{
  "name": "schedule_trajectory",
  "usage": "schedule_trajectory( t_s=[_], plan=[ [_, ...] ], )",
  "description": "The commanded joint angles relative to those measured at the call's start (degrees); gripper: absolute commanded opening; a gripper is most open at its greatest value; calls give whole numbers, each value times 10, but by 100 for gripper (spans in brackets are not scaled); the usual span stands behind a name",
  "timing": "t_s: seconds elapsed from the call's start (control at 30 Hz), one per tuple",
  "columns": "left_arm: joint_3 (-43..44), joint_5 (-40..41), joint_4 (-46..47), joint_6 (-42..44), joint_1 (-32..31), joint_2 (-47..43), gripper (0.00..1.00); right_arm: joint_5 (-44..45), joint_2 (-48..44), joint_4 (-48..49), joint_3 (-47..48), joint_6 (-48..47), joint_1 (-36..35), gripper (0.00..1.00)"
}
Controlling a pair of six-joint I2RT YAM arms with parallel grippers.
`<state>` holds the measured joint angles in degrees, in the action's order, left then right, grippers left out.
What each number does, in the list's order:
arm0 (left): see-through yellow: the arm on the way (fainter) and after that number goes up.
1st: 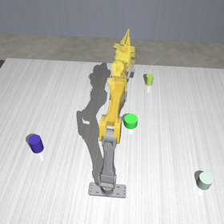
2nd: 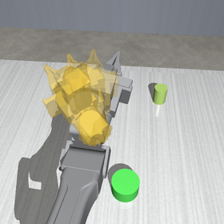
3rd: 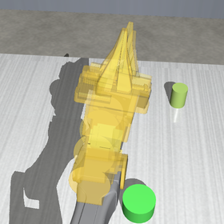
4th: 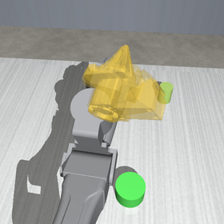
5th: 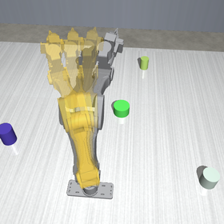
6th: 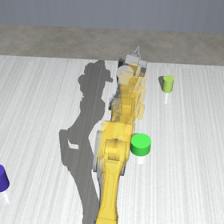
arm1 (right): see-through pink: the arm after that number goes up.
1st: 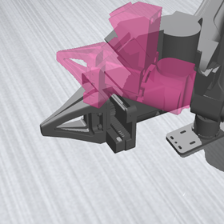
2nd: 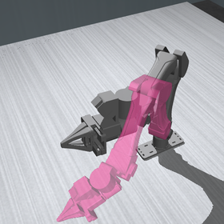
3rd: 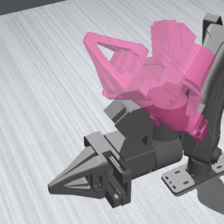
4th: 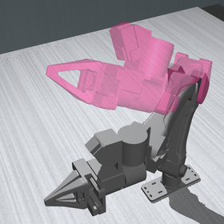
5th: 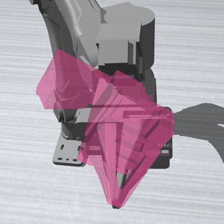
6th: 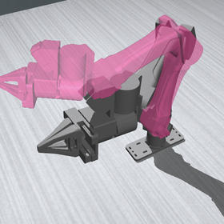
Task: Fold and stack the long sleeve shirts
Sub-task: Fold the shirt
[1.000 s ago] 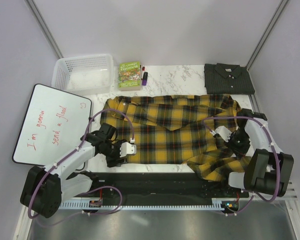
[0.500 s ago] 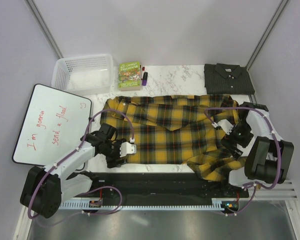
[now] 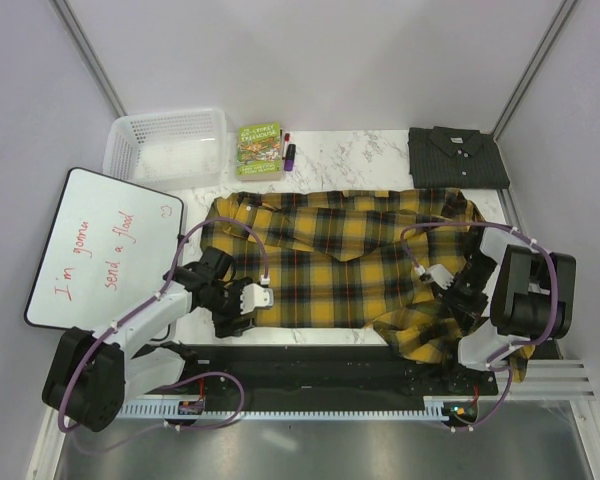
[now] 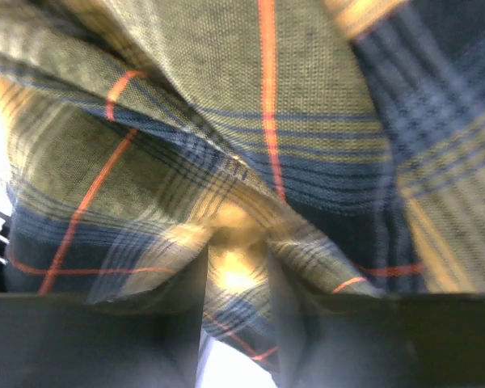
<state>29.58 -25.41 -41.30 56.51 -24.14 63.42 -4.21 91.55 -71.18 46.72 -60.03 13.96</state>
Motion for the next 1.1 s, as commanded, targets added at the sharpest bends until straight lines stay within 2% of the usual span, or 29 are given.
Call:
schedule_trajectory(
  t_s=[0.0,0.07,0.17,0.27,0.4,0.47,0.6,0.63,0.93,1.07],
  plan=[
    [11,4,19,-28,-1,0,80,-61,0,-41,50,-19,0,0],
    [12,3,18,-33,-1,-4,79,-81,-19,-70,75,-38,3,0],
    [12,3,19,-40,0,-13,79,-120,-60,-123,163,-49,7,0],
    [12,3,19,-44,2,-18,79,-138,-101,-124,207,-49,7,0],
    [9,8,21,-41,6,-30,77,-153,-111,-123,249,-38,8,0],
    [6,9,22,-33,6,-40,74,-164,-121,-123,266,-43,8,0],
    [-2,7,3,-9,6,-59,54,-158,-124,-123,280,-39,8,0],
    [-3,3,-6,10,5,-70,52,-157,-127,-123,279,-41,8,0],
    [-29,23,-33,59,-5,-99,52,-141,-161,-123,278,-54,8,0],
    [-36,28,-48,75,-13,-105,56,-140,-171,-123,282,-51,8,0]
  ],
)
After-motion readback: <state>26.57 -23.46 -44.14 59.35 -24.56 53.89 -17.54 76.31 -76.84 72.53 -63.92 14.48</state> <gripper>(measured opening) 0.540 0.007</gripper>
